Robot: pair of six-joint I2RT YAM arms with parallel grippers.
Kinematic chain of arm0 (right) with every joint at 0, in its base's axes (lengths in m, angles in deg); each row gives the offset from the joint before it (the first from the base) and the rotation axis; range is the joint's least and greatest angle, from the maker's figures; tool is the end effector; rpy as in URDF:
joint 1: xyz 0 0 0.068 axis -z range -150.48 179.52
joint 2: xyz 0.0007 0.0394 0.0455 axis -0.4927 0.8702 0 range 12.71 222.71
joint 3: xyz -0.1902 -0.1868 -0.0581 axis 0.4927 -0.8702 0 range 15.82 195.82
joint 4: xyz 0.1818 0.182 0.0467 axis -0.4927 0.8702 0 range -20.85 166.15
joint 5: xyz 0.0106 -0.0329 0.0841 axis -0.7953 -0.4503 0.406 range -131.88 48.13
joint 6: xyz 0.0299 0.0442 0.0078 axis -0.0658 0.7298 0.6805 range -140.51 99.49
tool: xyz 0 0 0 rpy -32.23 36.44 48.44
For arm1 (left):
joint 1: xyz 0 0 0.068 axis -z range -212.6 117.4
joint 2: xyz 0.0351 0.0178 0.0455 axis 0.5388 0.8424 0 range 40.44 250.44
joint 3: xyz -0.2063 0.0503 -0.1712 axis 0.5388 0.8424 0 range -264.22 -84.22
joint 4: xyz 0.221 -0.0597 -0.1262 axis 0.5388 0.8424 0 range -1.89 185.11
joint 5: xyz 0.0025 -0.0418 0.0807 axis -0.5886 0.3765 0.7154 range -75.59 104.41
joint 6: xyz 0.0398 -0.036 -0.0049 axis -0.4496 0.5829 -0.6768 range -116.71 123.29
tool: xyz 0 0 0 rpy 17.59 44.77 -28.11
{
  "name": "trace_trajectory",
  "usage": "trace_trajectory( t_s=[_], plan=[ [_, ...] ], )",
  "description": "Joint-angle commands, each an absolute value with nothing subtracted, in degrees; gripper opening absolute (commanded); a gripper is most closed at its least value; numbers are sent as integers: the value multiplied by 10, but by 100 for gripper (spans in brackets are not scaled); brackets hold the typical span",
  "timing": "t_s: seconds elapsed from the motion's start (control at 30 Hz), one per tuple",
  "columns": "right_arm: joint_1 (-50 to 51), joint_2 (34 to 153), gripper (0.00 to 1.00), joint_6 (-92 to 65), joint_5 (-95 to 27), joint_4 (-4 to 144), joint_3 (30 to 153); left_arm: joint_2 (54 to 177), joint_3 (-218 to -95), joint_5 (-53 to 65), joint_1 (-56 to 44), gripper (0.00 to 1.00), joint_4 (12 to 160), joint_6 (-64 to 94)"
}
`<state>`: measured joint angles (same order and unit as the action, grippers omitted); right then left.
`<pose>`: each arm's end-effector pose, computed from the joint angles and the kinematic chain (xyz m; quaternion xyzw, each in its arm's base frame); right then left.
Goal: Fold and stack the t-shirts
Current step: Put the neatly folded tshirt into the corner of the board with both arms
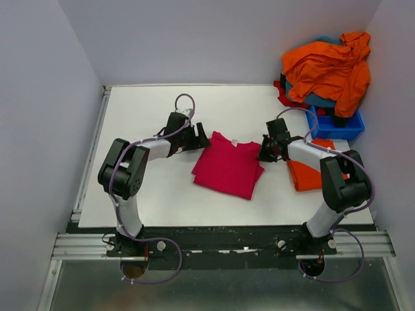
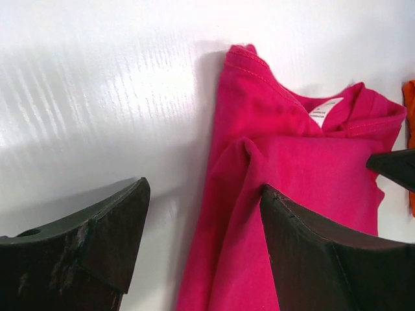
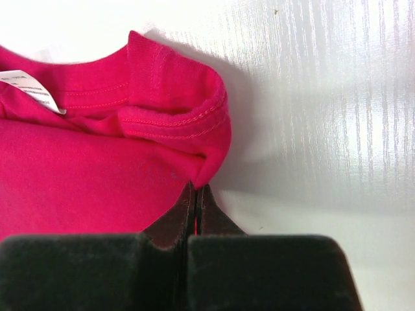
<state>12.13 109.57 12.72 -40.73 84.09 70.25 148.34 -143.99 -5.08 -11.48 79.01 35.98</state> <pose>0.3166 0.0999 0.1624 0.1295 0.9509 0.1287 0.2499 0.3621 -0.1526 0.1546 -0.0172 0.8925 -0.3281 0.3090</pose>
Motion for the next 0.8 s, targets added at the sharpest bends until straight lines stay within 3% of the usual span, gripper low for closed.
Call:
trace_trajectory(
  t_s=[0.0, 0.37, 0.5, 0.77],
  plan=[
    [125, 1107, 1, 111, -428, 862, 712, 1514, -1478, -40, -125, 82, 806, 342],
    [125, 1105, 1, 115, -422, 869, 724, 1571, -1521, -138, -123, 77, 844, 313],
    [125, 1101, 1, 115, -422, 871, 727, 1592, -1537, -129, -120, 64, 861, 318],
    [125, 1098, 1, 115, -422, 871, 724, 1630, -1567, -118, -98, 66, 880, 340]
  ],
)
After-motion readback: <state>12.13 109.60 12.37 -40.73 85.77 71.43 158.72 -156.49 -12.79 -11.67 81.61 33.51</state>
